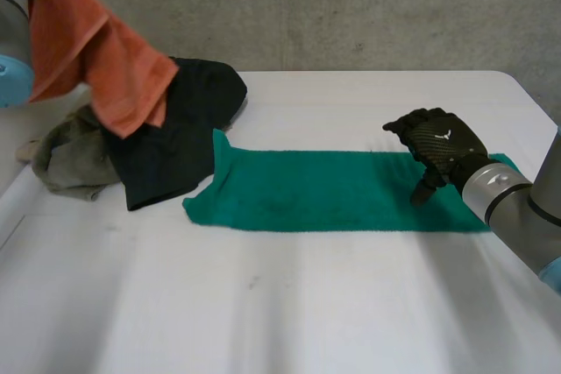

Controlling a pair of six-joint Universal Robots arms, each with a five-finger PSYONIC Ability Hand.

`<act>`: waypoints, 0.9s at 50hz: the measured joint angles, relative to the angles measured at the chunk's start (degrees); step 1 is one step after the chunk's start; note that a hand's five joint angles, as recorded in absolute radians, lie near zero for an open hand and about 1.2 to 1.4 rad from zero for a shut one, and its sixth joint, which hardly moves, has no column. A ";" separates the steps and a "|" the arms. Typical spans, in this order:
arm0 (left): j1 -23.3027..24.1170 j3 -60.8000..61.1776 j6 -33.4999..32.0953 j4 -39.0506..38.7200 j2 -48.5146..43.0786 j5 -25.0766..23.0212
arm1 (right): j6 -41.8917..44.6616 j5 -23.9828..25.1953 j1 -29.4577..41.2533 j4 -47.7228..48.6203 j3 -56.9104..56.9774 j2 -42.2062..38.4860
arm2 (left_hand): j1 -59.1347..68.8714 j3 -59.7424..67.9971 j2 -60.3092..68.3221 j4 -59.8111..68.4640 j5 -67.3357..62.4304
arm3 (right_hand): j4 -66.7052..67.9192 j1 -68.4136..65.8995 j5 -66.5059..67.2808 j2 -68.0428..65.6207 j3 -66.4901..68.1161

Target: Fold the laundry.

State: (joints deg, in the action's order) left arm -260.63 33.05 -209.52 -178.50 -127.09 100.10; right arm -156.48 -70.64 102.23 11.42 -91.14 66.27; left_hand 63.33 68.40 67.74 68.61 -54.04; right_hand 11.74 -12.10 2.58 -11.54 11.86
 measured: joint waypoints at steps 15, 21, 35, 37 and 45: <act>1.58 -1.65 0.26 5.80 -17.12 -9.14 | 1.53 -0.21 0.54 0.00 0.05 -1.90 | -52.34 -54.20 -53.97 -55.02 50.25 | 0.00 0.00 0.00 0.00 0.00; 3.47 0.89 -0.55 6.30 -17.46 -14.08 | 1.66 -0.27 0.34 0.00 -0.04 -2.33 | -52.35 -56.49 -56.13 -57.22 51.29 | 0.00 0.00 0.00 0.00 0.00; 6.99 -5.81 -10.46 9.95 -26.46 -19.69 | 1.76 -0.32 -0.16 0.09 -0.13 -3.32 | -40.76 -47.38 -46.78 -47.65 42.58 | 0.00 0.00 0.00 0.00 0.00; 7.00 -8.49 -11.52 9.97 -28.61 -17.78 | 1.77 -0.34 -0.16 0.09 -0.19 -3.41 | -29.98 -38.12 -37.46 -38.26 33.49 | 0.00 0.00 0.00 0.00 0.00; 4.45 -18.44 -17.34 6.14 -35.75 -3.27 | 2.00 -0.37 -0.16 0.15 -0.37 -3.52 | -0.20 -3.07 -0.54 -0.56 -0.11 | 0.00 0.00 0.00 0.00 0.00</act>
State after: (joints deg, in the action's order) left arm -256.18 14.61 -226.85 -172.37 -162.84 96.82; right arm -154.48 -71.01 102.07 11.58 -91.51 62.76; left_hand 63.13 65.33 67.20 68.05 -54.15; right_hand 11.74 -12.10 2.58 -11.54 11.86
